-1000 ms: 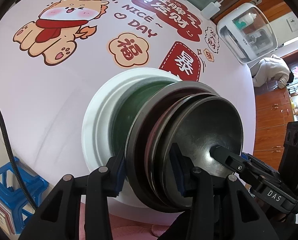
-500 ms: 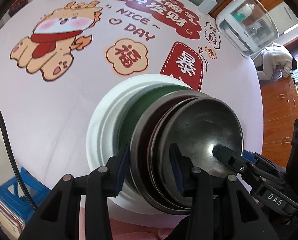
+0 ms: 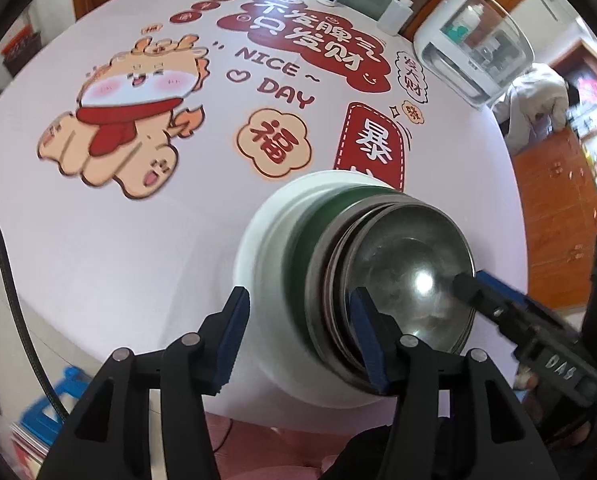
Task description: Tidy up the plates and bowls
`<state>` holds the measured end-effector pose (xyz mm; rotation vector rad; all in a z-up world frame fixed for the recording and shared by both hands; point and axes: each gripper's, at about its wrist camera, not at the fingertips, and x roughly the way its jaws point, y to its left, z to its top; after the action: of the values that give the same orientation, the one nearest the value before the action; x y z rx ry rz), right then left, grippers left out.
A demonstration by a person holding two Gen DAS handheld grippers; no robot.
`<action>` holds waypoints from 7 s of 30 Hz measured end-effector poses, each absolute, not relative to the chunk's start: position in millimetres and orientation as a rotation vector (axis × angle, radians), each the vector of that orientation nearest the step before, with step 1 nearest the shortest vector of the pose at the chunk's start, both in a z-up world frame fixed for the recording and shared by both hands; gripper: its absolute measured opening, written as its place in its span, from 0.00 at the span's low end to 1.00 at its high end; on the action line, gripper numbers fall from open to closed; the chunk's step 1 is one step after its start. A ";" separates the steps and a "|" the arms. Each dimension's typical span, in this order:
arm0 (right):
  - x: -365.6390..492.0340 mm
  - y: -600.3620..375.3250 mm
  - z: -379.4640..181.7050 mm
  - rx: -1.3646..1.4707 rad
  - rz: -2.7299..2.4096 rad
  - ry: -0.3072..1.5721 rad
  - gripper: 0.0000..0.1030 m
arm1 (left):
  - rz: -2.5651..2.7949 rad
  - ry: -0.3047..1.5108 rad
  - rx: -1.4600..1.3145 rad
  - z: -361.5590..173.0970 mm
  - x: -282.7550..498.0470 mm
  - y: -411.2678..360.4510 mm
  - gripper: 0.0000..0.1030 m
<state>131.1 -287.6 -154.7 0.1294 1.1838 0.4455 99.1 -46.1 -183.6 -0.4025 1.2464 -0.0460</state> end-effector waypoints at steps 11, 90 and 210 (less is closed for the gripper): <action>106.1 -253.3 -139.3 0.151 0.341 1.138 0.72 | -0.097 1.237 -0.250 -163.3 96.8 -13.8 0.55; -4.3 -219.2 -104.6 0.174 -0.032 1.214 1.00 | -0.133 1.075 0.036 -104.0 47.1 -13.0 0.99; 5.5 -217.4 -119.5 0.177 -0.028 1.279 1.00 | -0.137 1.116 0.036 -116.4 51.0 -10.6 0.99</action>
<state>5.5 -217.4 -119.5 0.1766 1.2794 -0.0283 51.0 -10.6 -116.4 0.0358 1.1155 -0.1373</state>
